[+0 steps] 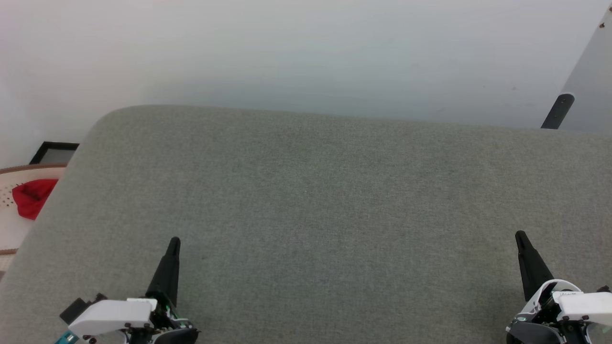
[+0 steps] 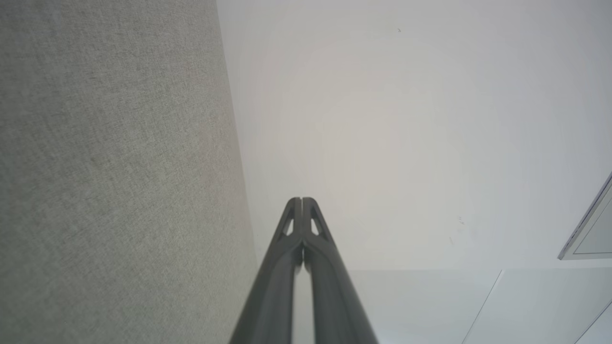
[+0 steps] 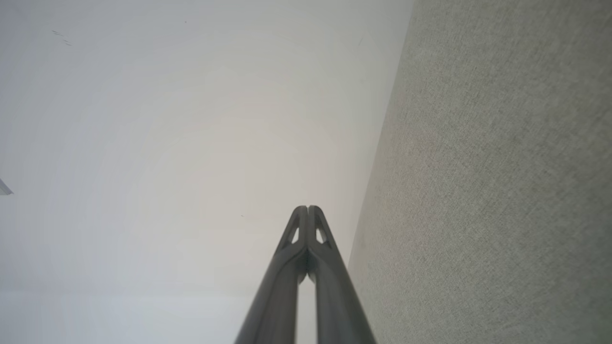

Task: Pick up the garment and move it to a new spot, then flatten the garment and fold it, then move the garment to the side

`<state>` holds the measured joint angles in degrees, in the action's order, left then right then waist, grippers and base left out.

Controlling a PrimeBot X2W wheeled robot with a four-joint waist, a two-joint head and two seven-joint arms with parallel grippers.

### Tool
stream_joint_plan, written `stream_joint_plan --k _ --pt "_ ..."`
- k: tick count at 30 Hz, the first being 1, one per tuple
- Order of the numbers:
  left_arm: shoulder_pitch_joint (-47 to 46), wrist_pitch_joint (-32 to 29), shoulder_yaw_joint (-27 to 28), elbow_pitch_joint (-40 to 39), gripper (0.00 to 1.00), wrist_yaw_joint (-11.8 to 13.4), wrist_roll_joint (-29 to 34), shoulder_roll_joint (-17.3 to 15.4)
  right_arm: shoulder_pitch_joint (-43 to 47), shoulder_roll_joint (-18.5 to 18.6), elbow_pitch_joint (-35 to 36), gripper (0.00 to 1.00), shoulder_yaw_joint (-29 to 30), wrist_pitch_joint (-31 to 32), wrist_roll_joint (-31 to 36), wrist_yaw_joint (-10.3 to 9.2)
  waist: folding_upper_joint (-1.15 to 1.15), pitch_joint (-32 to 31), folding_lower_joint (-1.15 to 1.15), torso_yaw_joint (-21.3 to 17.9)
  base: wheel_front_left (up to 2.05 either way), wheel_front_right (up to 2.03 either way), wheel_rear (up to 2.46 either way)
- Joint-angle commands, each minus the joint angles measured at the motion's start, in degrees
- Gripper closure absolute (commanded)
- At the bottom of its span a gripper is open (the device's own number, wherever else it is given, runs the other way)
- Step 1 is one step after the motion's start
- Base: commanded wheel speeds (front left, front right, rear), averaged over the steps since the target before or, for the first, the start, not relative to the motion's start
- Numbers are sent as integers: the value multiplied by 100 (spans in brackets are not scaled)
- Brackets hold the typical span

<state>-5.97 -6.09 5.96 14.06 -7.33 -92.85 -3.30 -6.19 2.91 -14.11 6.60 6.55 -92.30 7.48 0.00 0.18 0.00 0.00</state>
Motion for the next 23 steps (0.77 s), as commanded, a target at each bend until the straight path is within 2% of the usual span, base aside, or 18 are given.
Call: stream_joint_plan --k 1,23 --pt "-58 -24 14 9 100 -28 6 10 -17 -16 -1 100 -13 1 -21 2 0 0 0 0 0 0 0" --pt "-59 -30 30 9 100 -28 23 22 -17 -16 -1 100 -14 1 -21 2 0 0 0 0 0 0 0"
